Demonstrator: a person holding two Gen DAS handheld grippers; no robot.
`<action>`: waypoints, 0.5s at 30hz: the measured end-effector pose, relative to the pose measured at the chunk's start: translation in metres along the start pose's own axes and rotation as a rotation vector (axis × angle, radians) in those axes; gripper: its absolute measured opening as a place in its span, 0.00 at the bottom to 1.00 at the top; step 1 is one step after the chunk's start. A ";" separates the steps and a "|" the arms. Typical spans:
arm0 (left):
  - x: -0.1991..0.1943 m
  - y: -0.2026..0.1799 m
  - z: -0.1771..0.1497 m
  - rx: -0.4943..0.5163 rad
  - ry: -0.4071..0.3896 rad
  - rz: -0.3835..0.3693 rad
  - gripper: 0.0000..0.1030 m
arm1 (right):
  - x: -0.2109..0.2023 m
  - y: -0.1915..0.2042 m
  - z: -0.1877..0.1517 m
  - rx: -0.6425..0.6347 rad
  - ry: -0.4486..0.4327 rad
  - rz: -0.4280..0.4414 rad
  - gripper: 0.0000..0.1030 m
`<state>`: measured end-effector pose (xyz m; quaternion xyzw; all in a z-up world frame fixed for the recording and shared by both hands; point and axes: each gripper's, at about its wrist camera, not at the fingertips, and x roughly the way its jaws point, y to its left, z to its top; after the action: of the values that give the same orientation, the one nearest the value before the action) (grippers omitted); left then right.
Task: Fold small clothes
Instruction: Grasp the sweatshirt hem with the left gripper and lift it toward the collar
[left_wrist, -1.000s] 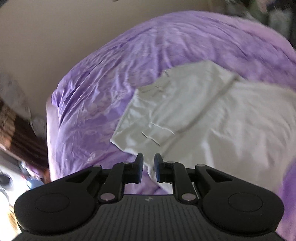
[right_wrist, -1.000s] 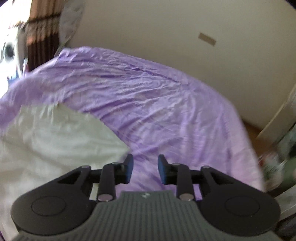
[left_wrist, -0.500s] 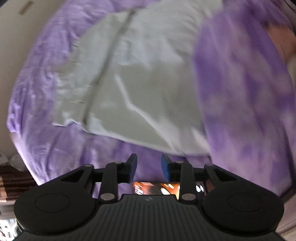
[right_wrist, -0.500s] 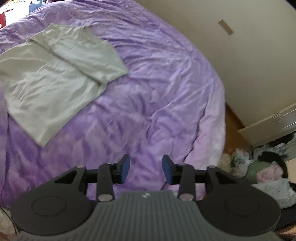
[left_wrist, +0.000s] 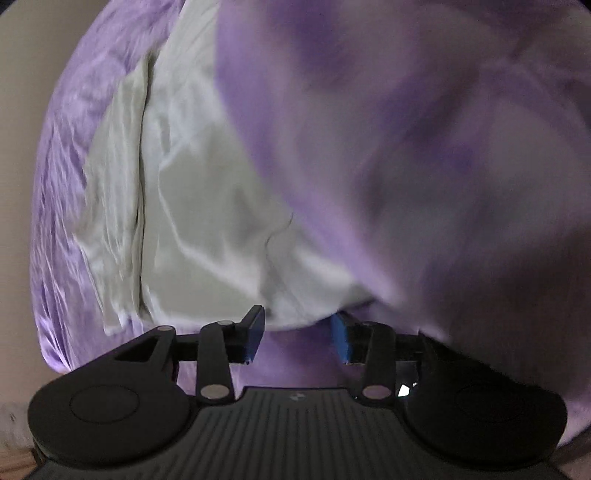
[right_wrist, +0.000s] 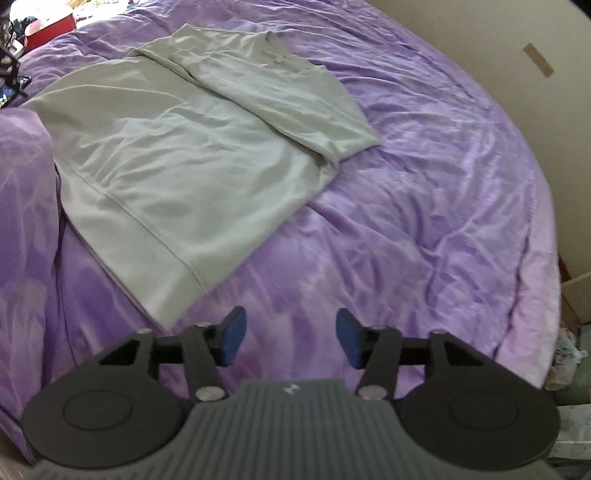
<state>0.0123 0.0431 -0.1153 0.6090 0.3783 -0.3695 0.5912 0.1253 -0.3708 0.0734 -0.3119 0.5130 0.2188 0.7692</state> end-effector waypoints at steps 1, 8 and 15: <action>0.002 -0.003 0.003 0.025 -0.001 0.006 0.40 | 0.005 0.001 0.002 0.000 0.006 0.011 0.50; 0.003 -0.014 0.011 0.080 -0.042 0.103 0.16 | 0.014 0.031 0.003 -0.145 0.025 0.094 0.50; -0.009 0.038 -0.014 -0.289 -0.142 -0.024 0.09 | 0.010 0.094 0.002 -0.428 0.037 0.140 0.50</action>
<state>0.0421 0.0562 -0.0905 0.4853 0.3922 -0.3603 0.6934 0.0685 -0.3029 0.0407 -0.4356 0.4893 0.3697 0.6589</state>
